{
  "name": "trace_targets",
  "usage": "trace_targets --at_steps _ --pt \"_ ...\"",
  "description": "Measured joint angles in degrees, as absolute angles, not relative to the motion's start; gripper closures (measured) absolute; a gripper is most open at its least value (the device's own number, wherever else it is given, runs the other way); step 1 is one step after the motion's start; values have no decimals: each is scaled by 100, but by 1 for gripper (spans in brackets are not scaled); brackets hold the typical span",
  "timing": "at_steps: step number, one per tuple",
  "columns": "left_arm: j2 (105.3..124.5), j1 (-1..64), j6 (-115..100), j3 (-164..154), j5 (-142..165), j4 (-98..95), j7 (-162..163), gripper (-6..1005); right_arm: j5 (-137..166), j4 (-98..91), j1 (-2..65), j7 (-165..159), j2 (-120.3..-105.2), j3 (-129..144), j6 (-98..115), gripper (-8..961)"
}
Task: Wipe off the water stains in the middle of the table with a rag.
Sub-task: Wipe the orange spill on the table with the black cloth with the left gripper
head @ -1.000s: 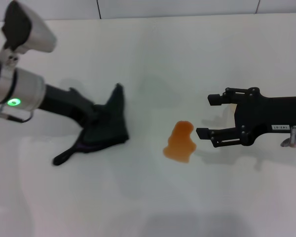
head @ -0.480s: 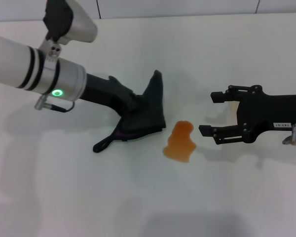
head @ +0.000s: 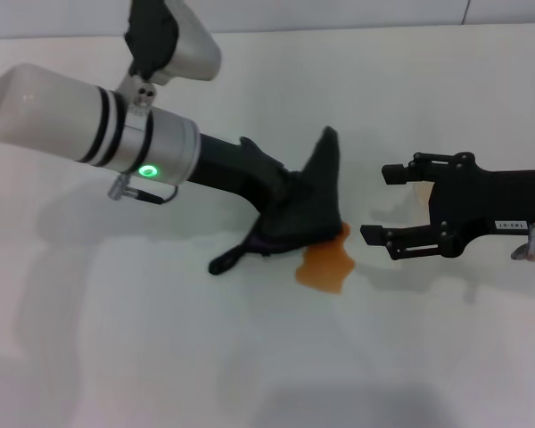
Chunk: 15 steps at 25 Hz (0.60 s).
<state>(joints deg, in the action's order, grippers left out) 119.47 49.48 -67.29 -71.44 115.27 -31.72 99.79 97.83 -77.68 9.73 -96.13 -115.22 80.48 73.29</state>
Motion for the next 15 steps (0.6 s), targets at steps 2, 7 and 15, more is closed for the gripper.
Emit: trace_targets --at_steps 2,7,15 --pt "11955 4918 -6672 -7395 11295 -3163 9974 925 9783 -7782 970 -9613 -11521 8049 7329 81" --pt "11968 4884 -6538 -7871 10908 -2963 9963 924 9782 -7806 962 -9613 -11515 8051 7354 81" --pt "11983 4878 -6515 -7941 10831 -2666 9803 924 9782 -7814 957 -9615 -11513 8051 7381 81"
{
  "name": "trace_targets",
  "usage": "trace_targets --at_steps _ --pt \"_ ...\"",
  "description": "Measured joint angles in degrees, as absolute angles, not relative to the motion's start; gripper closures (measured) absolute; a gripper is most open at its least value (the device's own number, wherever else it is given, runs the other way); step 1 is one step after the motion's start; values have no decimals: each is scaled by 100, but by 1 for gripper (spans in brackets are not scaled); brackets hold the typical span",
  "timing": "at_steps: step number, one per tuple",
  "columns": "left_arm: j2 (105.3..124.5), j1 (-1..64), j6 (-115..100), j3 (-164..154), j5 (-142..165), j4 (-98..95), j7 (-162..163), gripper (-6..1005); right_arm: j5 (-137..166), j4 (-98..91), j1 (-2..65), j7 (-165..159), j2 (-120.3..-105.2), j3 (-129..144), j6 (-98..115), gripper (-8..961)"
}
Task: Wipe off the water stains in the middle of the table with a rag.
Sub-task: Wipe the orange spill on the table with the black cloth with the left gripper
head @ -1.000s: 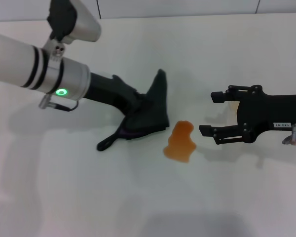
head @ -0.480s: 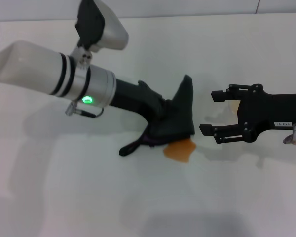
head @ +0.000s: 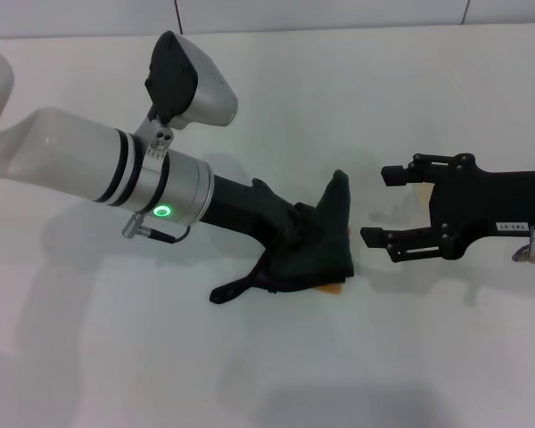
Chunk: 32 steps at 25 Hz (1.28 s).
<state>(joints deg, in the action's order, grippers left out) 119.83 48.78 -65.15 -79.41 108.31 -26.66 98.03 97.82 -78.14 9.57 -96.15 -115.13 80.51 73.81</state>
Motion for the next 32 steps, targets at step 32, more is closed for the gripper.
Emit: trace_targets --at_steps 32 --pt "11916 4959 -5971 -8546 10581 -2710 9758 925 9738 -7806 923 -9615 -11516 8129 7398 81"
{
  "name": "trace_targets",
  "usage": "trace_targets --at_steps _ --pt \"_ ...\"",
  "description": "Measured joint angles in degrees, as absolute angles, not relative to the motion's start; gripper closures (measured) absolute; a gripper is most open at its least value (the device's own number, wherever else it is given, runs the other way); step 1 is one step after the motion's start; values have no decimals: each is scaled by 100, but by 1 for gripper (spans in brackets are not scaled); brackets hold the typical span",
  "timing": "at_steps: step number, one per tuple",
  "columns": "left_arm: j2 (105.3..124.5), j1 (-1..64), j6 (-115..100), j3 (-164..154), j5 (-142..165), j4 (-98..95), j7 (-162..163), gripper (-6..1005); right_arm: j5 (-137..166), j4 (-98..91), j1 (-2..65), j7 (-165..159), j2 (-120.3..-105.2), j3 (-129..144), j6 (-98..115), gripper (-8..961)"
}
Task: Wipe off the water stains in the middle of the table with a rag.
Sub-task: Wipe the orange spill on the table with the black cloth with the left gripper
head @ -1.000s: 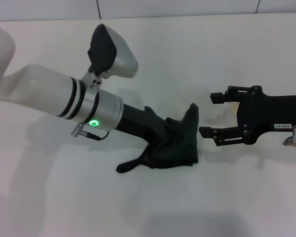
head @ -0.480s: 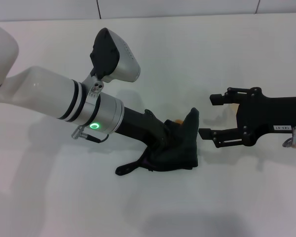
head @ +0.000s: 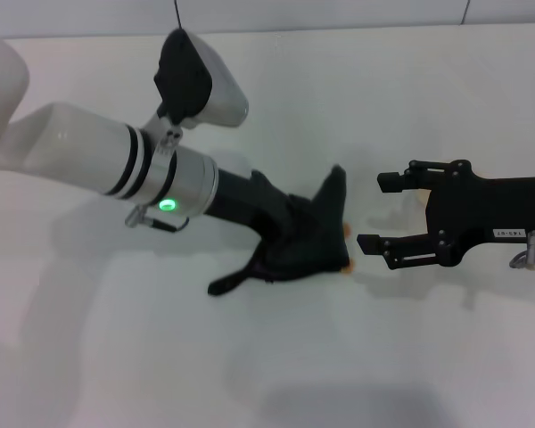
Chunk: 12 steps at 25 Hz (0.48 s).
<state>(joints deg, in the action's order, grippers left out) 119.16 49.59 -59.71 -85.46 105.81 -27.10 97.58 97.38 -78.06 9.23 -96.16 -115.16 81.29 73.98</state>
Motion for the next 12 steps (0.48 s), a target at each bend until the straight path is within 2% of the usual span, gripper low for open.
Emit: trace_targets --at_steps 5,12 --pt "11866 5078 -5592 -8543 10613 -2717 9697 924 9738 -7809 922 -9628 -11521 8132 7402 81" --pt "11892 5179 -5252 -8542 10732 -2722 9570 925 9738 -7827 909 -9647 -11522 8139 7417 81"
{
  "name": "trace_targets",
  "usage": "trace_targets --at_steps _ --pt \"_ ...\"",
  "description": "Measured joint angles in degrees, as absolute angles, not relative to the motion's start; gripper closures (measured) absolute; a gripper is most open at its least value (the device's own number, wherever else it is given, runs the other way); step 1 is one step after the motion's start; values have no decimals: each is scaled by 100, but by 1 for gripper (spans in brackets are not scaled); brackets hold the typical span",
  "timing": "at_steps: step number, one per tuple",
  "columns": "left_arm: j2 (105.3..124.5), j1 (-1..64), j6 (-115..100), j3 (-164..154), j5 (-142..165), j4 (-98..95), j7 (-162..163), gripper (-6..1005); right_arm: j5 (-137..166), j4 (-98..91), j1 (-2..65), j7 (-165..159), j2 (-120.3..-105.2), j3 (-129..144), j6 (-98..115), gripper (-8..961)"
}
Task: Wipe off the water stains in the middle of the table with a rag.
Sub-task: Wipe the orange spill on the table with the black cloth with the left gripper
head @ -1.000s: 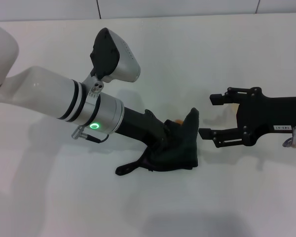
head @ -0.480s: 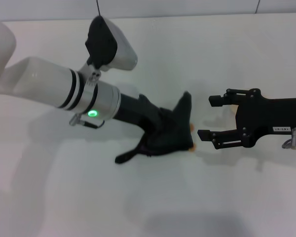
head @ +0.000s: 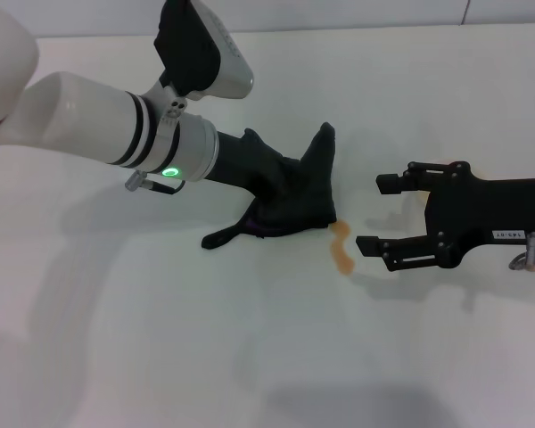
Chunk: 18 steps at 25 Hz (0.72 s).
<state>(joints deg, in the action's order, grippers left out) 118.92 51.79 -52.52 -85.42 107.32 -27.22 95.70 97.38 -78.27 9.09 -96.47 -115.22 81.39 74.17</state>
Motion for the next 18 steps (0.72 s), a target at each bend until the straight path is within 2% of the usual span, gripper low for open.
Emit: trace_targets --at_steps 18 --pt "11989 5163 -5393 -8708 10592 -2648 9040 925 9721 -7832 905 -9658 -11522 8170 7384 81"
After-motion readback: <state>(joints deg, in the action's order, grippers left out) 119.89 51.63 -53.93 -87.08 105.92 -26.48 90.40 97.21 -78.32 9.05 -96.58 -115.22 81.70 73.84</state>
